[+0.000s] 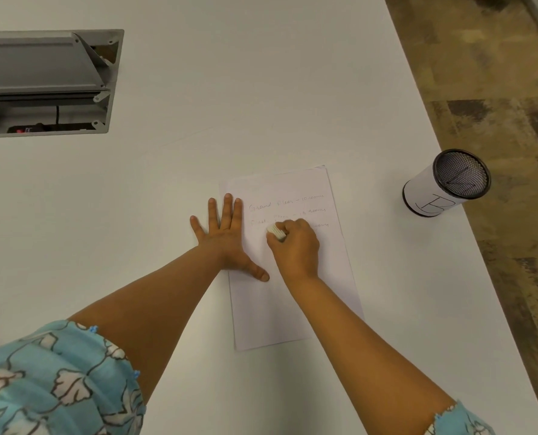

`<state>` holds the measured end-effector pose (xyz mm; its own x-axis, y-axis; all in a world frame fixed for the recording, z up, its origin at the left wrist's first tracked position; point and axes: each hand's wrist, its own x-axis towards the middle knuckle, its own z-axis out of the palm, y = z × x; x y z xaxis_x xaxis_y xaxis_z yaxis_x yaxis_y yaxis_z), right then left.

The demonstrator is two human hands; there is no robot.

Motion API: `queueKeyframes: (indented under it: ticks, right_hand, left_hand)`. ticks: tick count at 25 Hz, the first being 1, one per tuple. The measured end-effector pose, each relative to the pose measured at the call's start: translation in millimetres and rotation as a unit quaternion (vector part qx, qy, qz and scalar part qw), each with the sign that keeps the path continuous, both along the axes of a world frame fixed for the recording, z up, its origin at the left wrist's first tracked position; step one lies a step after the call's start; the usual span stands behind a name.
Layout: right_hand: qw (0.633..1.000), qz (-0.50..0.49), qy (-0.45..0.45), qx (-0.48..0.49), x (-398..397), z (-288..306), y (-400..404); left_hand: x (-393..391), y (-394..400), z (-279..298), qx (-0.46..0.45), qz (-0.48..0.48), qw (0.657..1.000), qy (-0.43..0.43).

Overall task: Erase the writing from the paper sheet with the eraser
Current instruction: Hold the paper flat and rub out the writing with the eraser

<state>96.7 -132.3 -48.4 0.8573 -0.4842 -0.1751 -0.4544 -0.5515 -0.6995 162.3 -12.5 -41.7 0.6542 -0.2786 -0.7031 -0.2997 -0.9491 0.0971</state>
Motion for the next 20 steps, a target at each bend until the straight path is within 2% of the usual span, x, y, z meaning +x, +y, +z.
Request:
queueKeyframes:
  ticks: [7,12,17,20]
  right_hand:
    - [1.0,0.003,0.003,0.006,-11,1,10]
    - [0.993,-0.115,-0.007,0.011,-11,-1,-23]
    - [1.0,-0.002,0.006,0.001,-12,1,7]
    - [0.997,-0.08,-0.002,0.001,-11,0,-19]
  left_hand:
    - [-2,-1,1,0.001,0.002,1.0,-0.006]
    - [0,-1,2,-0.002,0.006,1.0,0.009]
    - [0,-1,2,0.001,0.006,1.0,0.0]
    - [0,-1,4,-0.002,0.006,1.0,0.01]
